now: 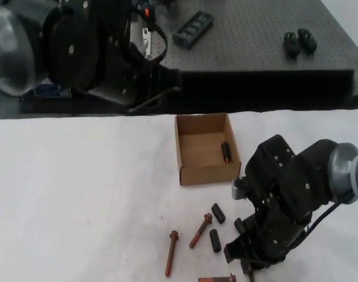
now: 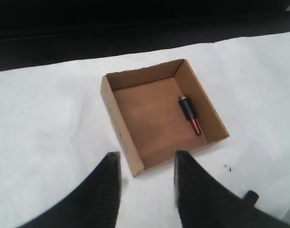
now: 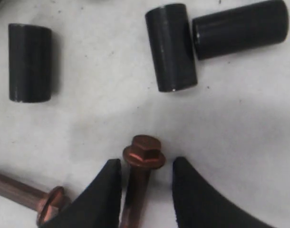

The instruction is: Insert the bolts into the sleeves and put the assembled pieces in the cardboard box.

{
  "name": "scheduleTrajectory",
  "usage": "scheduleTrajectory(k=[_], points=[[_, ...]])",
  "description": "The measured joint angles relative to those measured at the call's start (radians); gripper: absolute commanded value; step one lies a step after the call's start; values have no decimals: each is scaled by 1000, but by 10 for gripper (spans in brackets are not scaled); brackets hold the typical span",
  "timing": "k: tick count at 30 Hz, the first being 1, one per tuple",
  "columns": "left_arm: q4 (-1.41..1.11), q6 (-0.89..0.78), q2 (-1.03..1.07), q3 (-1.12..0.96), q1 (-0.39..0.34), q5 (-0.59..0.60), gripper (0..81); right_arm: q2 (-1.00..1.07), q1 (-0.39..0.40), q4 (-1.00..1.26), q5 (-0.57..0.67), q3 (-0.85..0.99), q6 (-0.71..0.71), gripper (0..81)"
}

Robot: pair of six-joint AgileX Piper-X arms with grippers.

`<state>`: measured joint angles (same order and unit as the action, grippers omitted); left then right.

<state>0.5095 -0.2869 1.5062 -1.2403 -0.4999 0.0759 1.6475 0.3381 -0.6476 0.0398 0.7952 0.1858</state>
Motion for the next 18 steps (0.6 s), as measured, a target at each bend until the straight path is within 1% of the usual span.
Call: scheduleTrajectory(k=[4, 5, 10, 12, 13, 14, 15, 16, 18], points=[[6, 23, -31, 54, -4, 75, 277, 0, 0, -3, -9, 0, -12, 5], [12, 30, -32, 62, -8, 95, 277, 0, 0, -3, -9, 0, -21, 22], [41, 35, -21, 80, -41, 154, 277, -7, -8, -3, -11, 0, -39, 22], [63, 43, 3, 80, -89, 169, 281, -48, -36, -3, -10, -12, -46, 22], [65, 43, 15, 80, -109, 172, 292, -106, -75, -9, -14, -22, -48, 22], [67, 43, 31, 80, -129, 176, 312, -146, -96, -33, -25, -44, -48, 22], [67, 31, 51, 80, -147, 177, 337, -241, -139, -50, -33, -56, -48, 22], [70, 11, 73, 80, -164, 178, 362, -241, -143, -79, -46, -81, -48, 22], [77, -34, 114, 80, -190, 195, 382, -341, -185, -93, -50, -94, -48, 22]])
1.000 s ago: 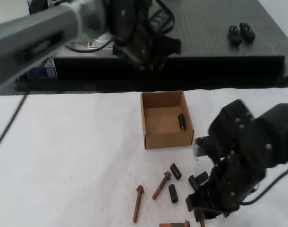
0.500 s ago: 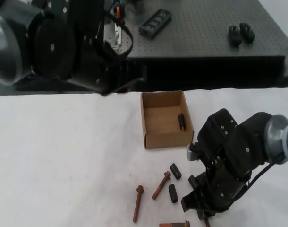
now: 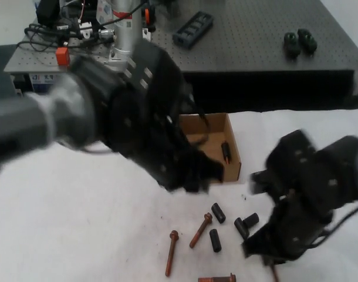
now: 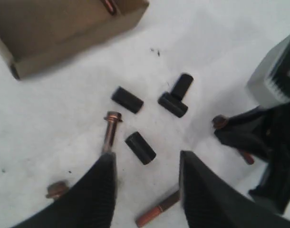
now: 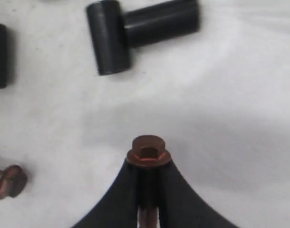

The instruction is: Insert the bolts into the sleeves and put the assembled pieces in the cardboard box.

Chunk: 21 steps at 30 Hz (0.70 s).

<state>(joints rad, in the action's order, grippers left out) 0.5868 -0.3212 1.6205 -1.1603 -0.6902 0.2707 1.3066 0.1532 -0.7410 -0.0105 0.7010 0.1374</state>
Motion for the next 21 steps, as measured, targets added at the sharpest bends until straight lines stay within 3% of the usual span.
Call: scheduleTrajectory(k=[9, 21], points=[[67, -128, 188, -119, -71, 48, 381, -349, -152, -134, -25, -115, 0, 22], [171, -260, 388, -220, -90, 49, 348, -435, -186, -183, -22, -117, 0, 22]])
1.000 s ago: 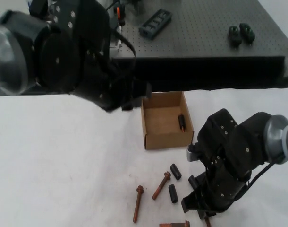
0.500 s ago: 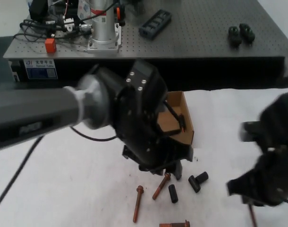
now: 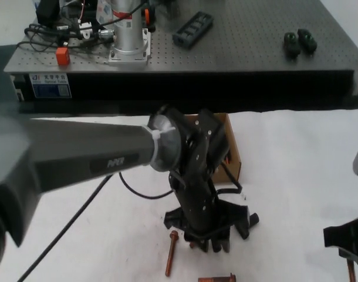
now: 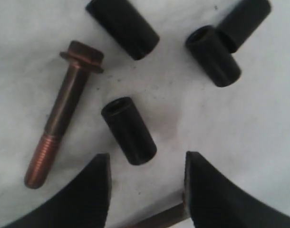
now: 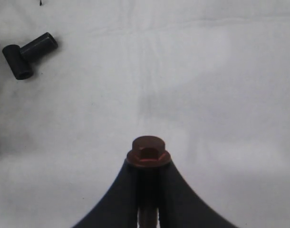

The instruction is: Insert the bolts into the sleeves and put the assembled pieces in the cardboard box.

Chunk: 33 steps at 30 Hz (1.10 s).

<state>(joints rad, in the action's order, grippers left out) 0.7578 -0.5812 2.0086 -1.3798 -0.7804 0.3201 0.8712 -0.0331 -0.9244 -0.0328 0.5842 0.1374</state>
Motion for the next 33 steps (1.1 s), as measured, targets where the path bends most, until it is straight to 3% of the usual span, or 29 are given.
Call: scheduleTrajectory(k=[14, 19, 24, 26, 30, 33], points=[[-50, -52, 26, -15, 0, -7, 345, 0, 0, -12, 21, 0, -15, 22], [-50, -70, 35, -18, 0, -7, 251, 0, 0, -15, 23, 0, -31, 22], [-50, -78, 40, -24, 0, -7, 239, 0, 0, -15, 25, 0, -40, 22], [-50, -86, 40, -24, 0, -7, 194, 0, 0, -15, 33, 0, -47, 22], [-52, -89, 40, -24, 0, -13, 5, 0, 0, -15, 33, 0, -58, 22], [-62, -89, 43, -24, 0, -15, 7, 0, 0, -15, 33, 0, -60, 22]])
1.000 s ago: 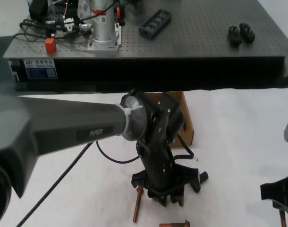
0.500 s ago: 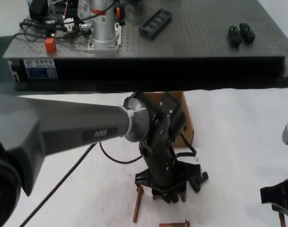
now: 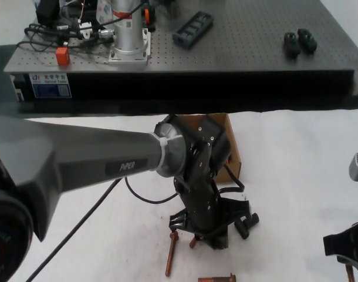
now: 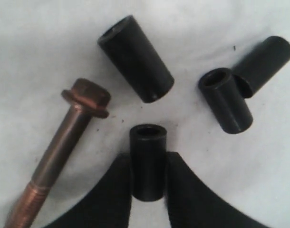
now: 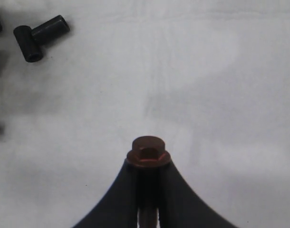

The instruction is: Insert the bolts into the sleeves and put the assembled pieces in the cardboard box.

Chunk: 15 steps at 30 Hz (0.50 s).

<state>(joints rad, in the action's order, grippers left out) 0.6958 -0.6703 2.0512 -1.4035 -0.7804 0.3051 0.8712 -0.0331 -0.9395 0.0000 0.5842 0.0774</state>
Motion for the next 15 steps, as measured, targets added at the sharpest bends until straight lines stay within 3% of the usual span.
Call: scheduleTrajectory(k=[7, 11, 15], points=[[-50, 42, 5, -1, 0, 7, 7, 0, -1, 32, 64, 0, 5, 22], [-83, 283, -107, 54, 0, -63, 7, 0, -1, 124, 201, 0, 66, 22], [-275, 400, -320, 227, 10, -30, 7, 0, -1, 200, 286, 0, 112, 22]])
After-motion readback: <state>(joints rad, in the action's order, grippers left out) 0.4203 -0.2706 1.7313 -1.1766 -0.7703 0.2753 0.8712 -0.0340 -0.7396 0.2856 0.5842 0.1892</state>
